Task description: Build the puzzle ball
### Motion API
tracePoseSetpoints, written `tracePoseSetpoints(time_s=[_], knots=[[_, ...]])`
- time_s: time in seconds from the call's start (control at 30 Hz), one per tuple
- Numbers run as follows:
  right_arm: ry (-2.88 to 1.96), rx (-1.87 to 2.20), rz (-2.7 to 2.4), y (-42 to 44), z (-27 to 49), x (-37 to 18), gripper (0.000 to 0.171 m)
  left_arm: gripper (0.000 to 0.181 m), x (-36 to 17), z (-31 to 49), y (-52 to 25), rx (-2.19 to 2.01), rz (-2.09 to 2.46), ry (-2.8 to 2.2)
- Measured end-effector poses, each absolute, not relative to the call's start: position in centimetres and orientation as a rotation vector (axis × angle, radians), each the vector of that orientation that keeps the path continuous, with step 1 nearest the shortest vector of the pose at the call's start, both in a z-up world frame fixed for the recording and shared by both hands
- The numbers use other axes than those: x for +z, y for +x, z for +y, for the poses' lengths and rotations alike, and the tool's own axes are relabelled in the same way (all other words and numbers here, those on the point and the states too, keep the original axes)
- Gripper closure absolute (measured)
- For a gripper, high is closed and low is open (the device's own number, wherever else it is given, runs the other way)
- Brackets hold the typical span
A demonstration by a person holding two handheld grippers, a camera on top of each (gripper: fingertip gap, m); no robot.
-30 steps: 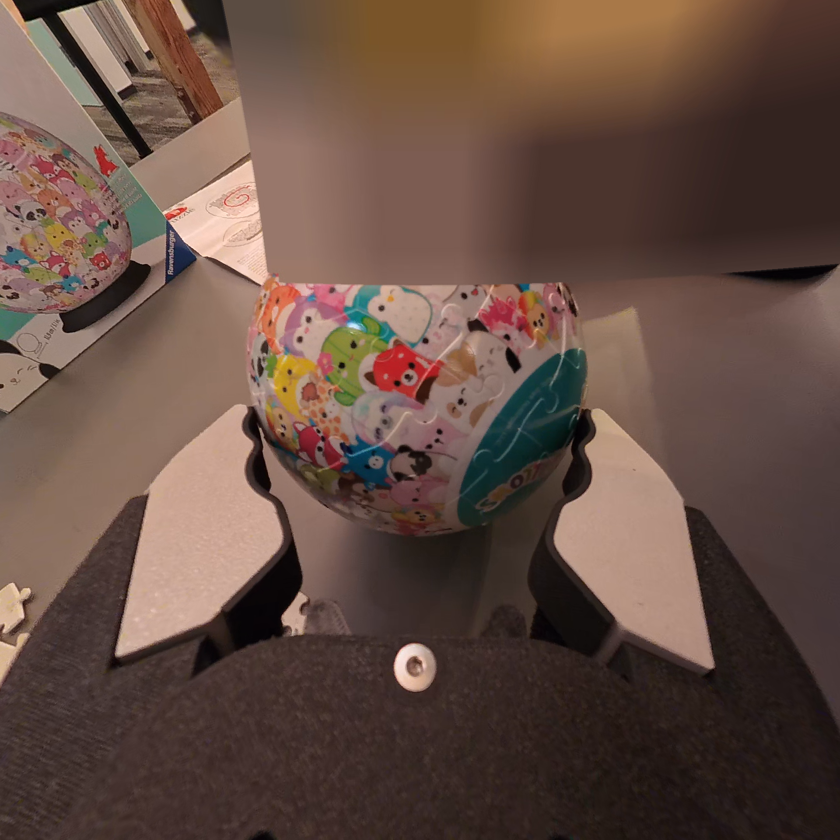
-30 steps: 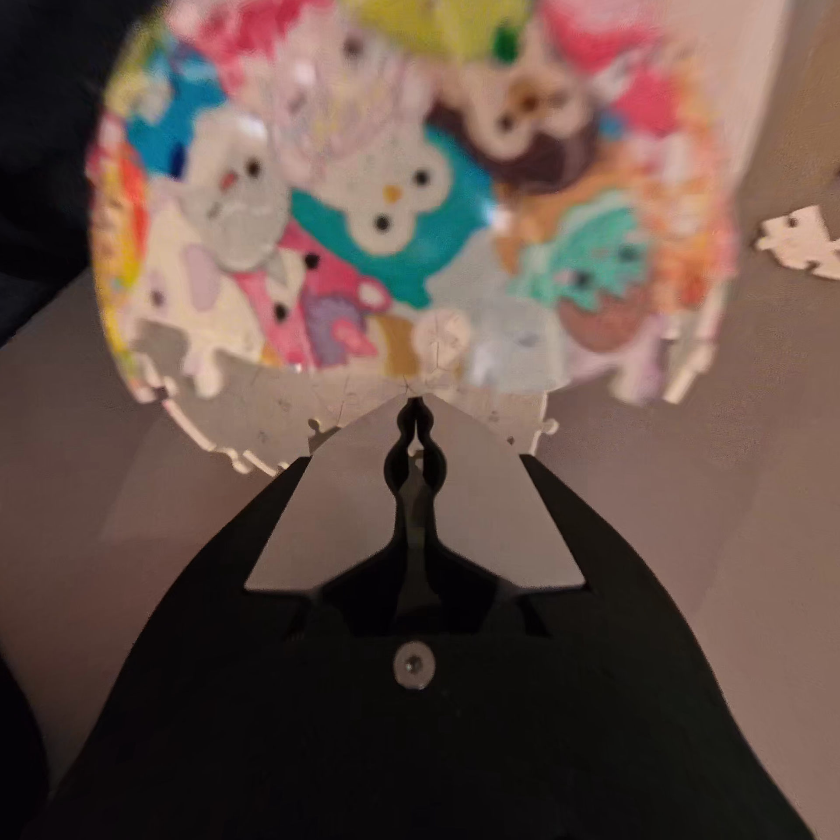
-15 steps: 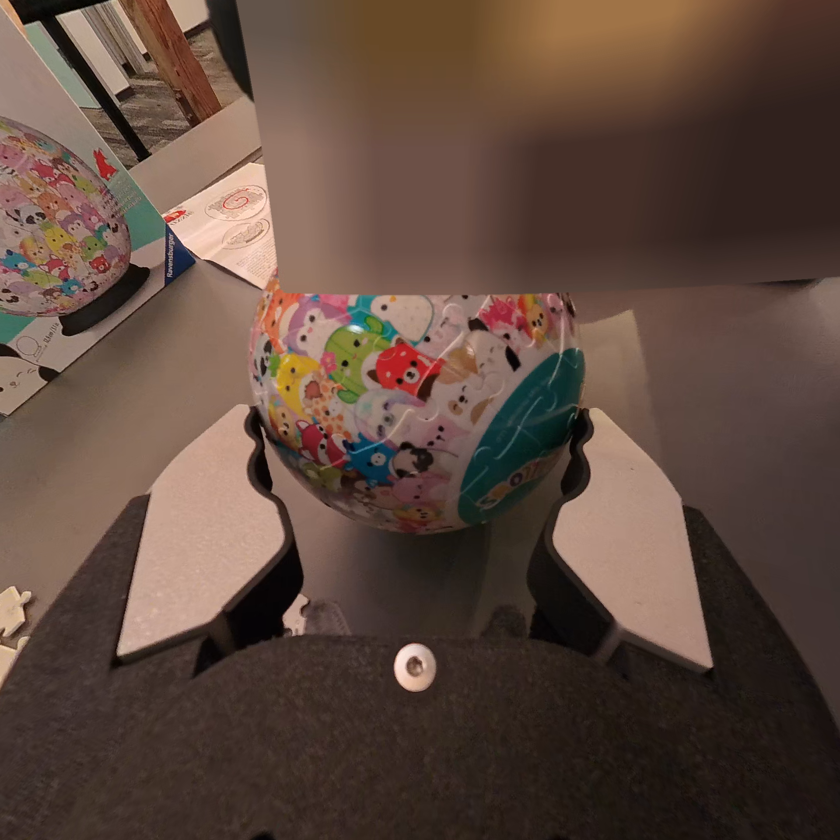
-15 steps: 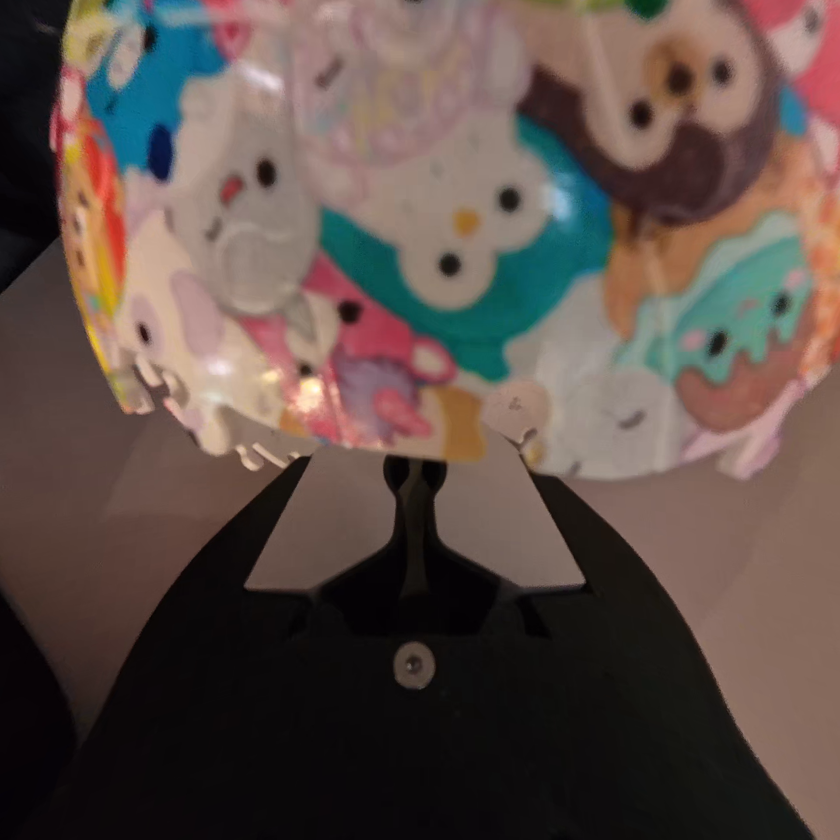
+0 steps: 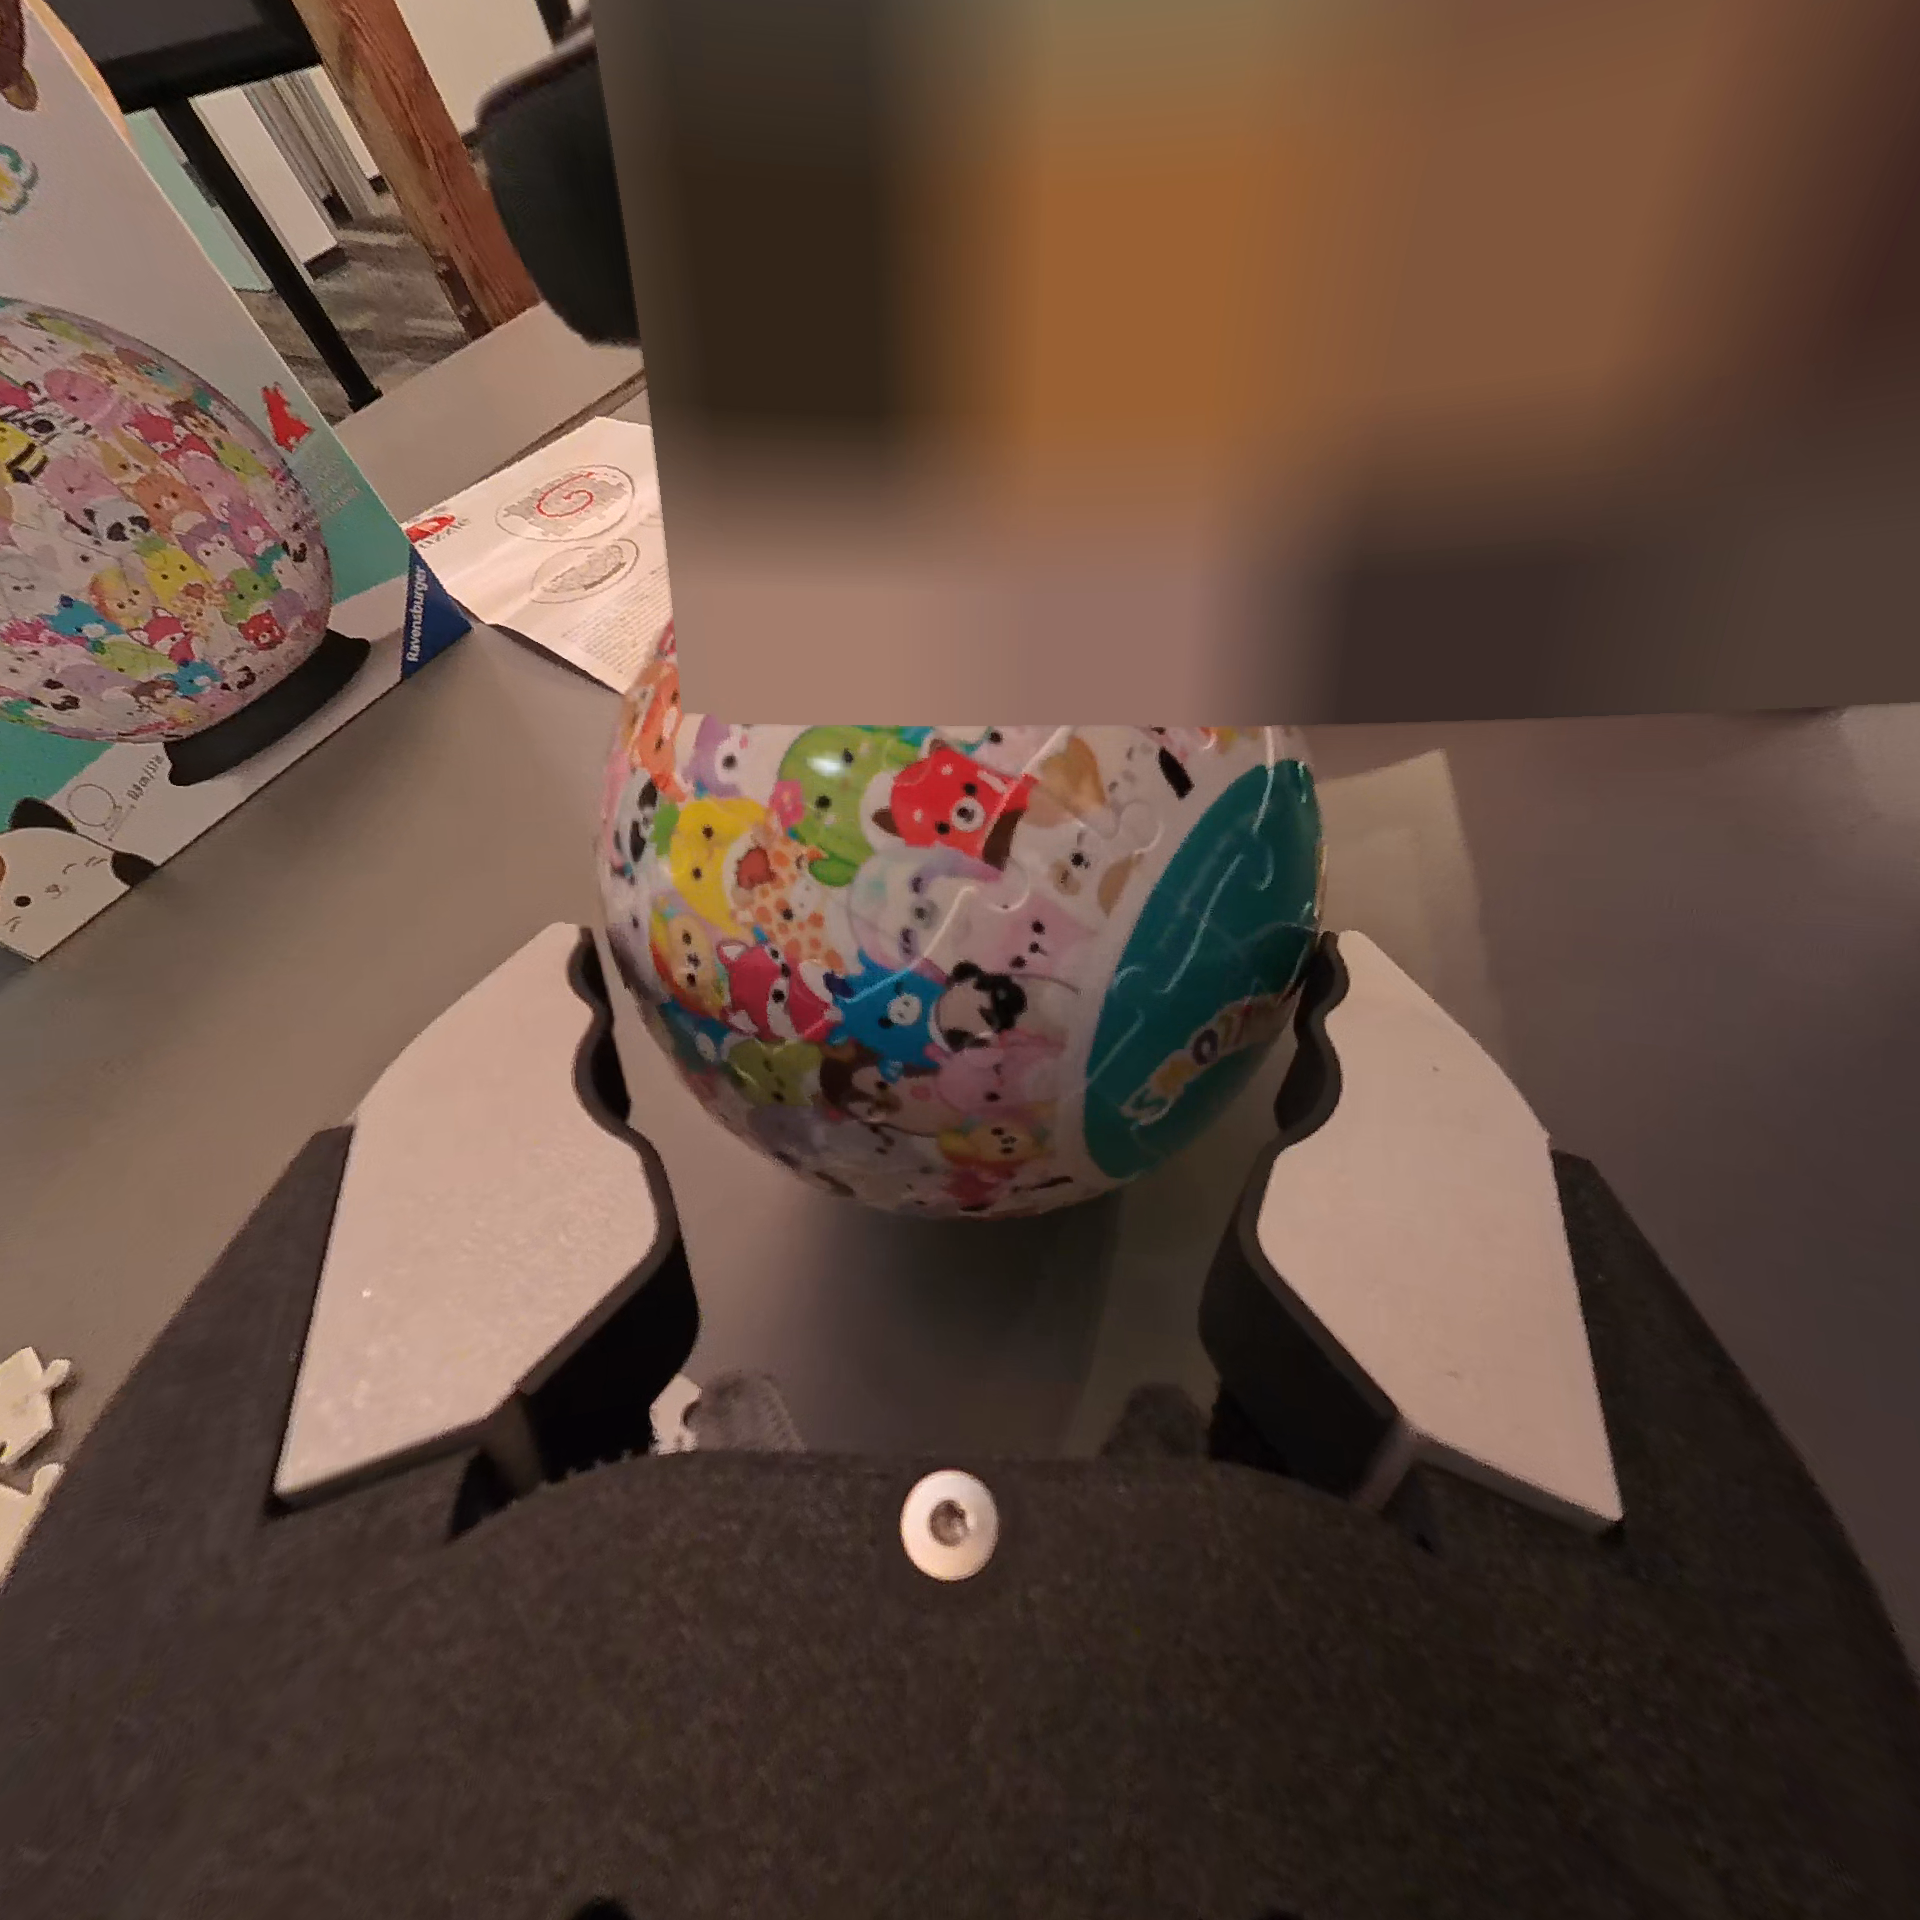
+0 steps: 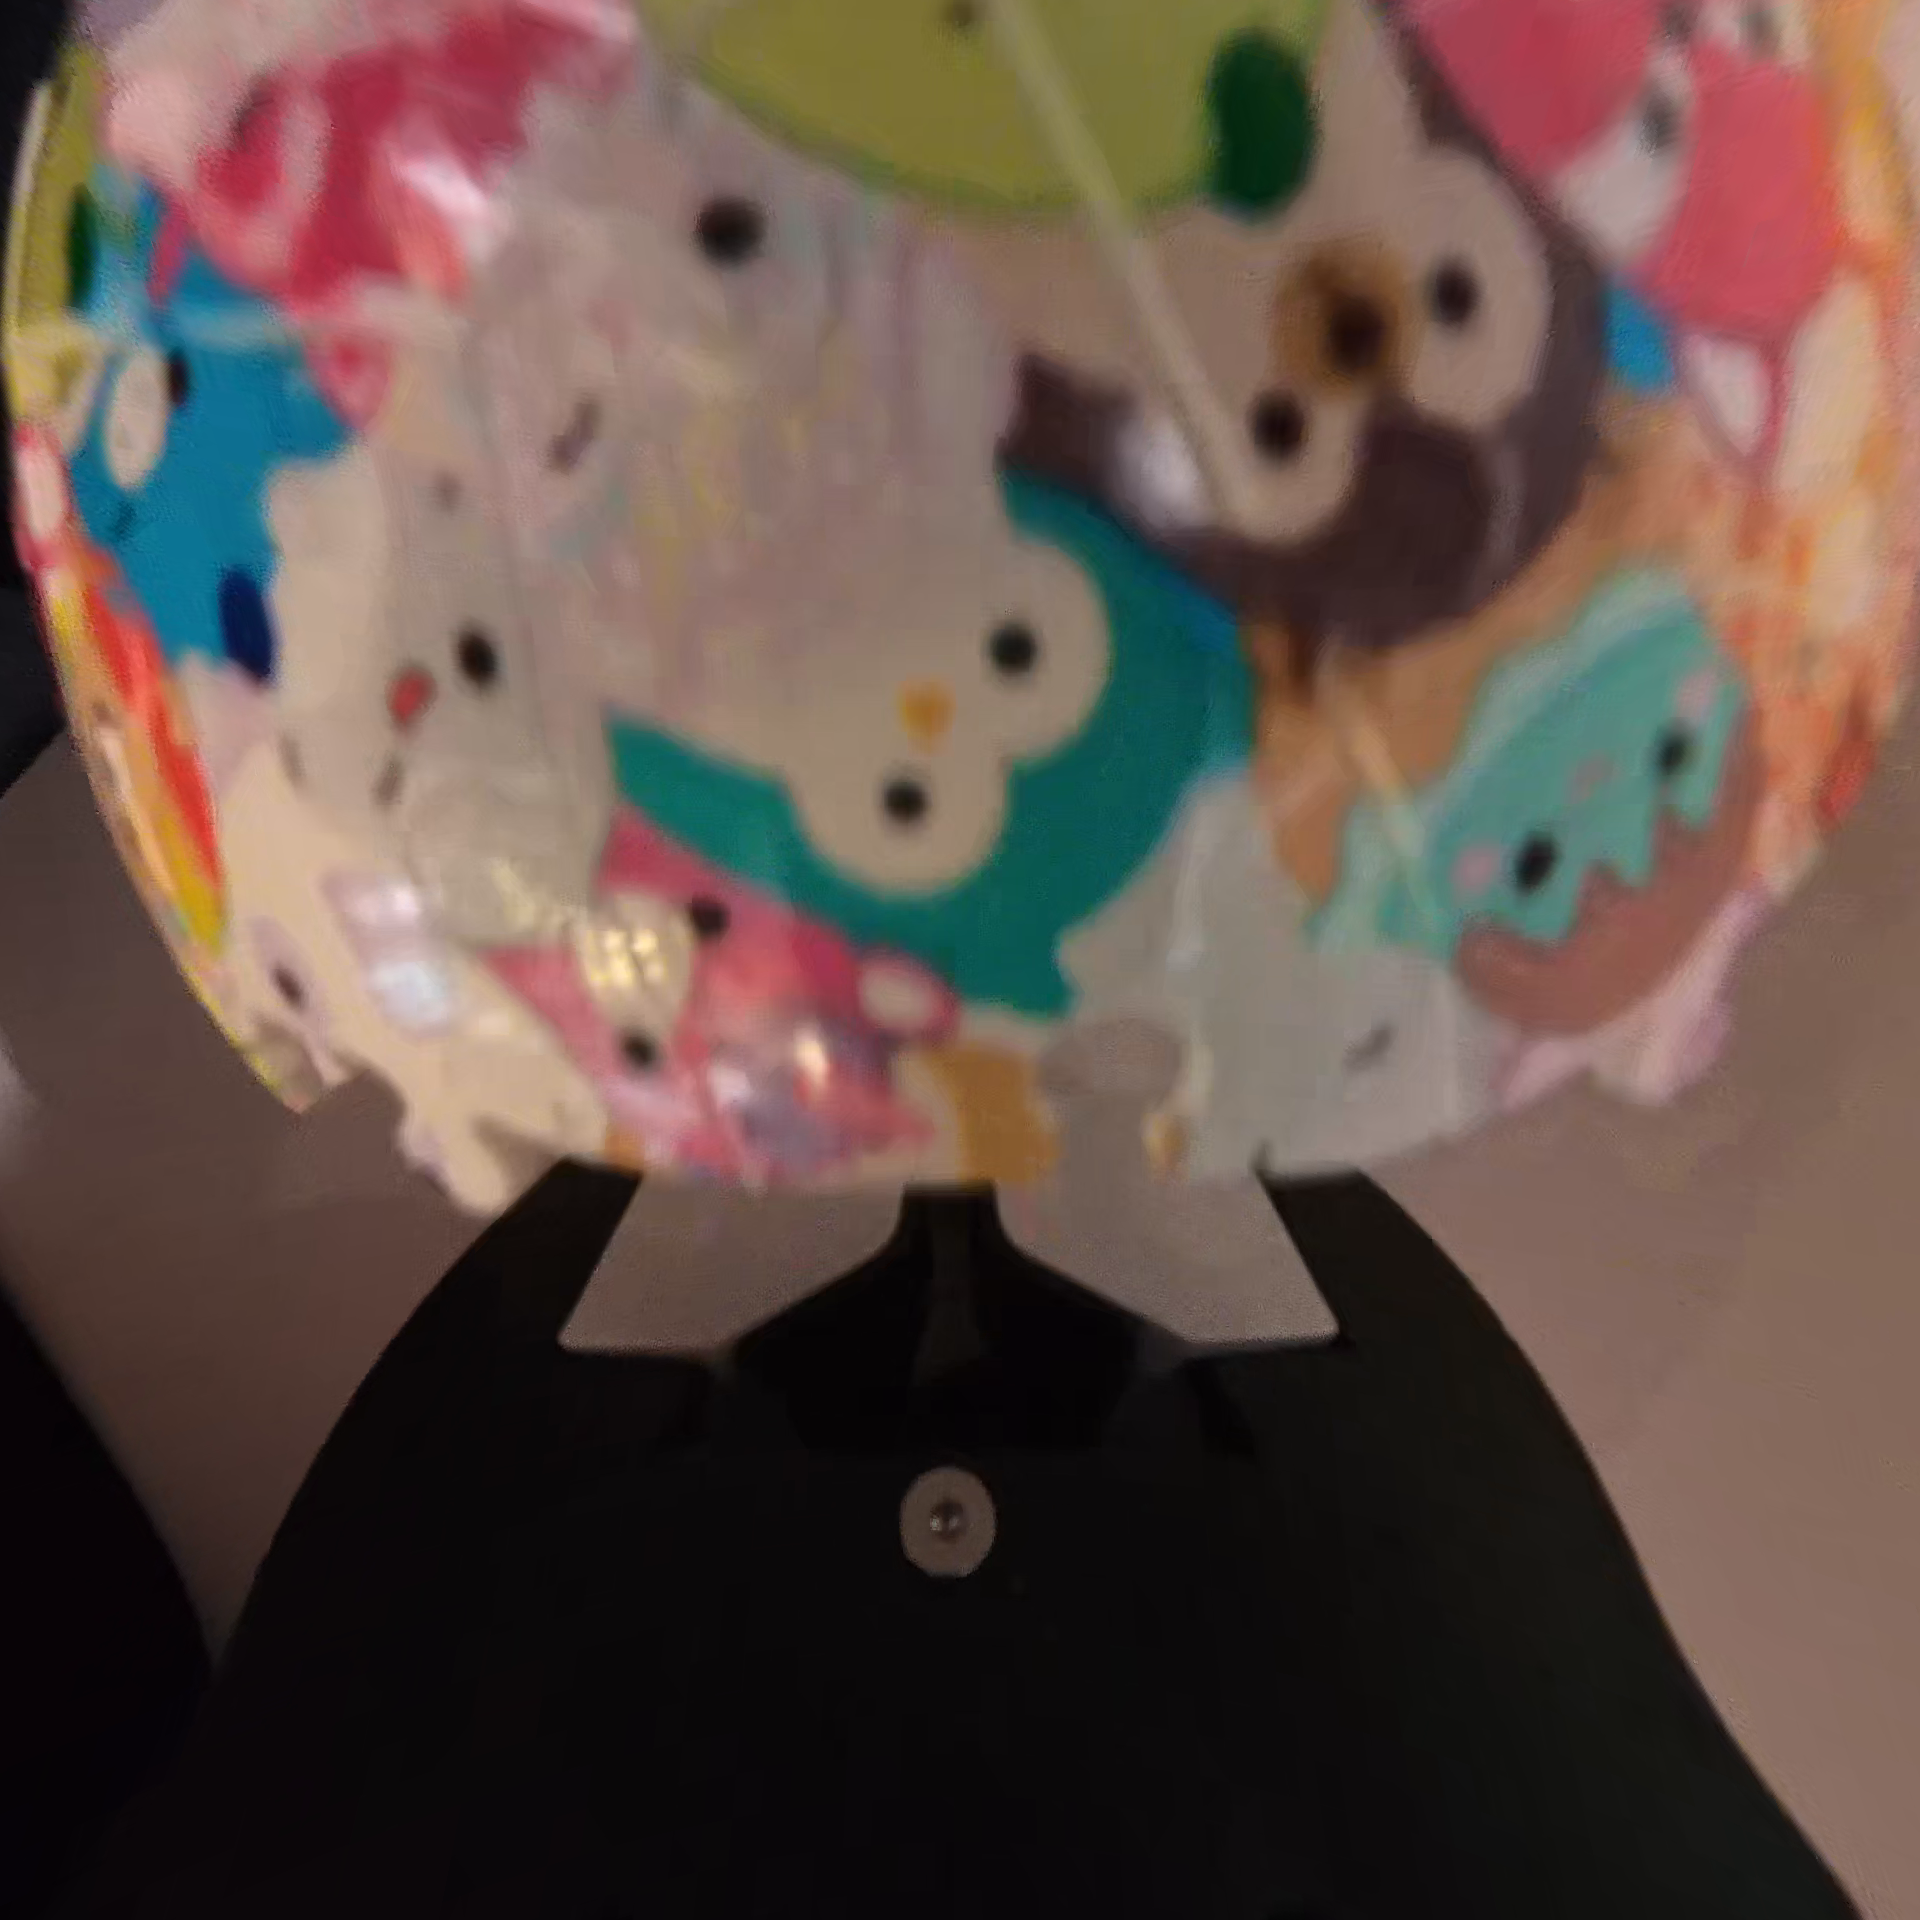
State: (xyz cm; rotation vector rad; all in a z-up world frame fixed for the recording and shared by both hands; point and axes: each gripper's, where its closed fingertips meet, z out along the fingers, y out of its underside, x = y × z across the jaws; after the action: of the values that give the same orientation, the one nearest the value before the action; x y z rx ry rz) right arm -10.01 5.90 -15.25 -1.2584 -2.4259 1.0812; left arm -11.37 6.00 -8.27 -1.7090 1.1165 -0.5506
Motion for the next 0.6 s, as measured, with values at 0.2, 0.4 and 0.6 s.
tracePoseSetpoints(time_s=[0.2, 0.4, 0.6], knots=[[-1.239, 1.114, -2.286, -10.6, 7.3, -13.2, 0.17, 0.058, -8.5, 6.0, -11.5, -0.548, 1.108, -1.709], [-1.211, 1.063, -2.354, -9.8, 7.1, -13.8, 0.17, 0.058, -8.4, 5.9, -11.4, -0.541, 1.136, -1.687], [-1.221, 1.006, -2.435, -9.6, 6.7, -15.1, 0.168, 0.058, -8.4, 5.9, -11.3, -0.537, 1.151, -1.677]])
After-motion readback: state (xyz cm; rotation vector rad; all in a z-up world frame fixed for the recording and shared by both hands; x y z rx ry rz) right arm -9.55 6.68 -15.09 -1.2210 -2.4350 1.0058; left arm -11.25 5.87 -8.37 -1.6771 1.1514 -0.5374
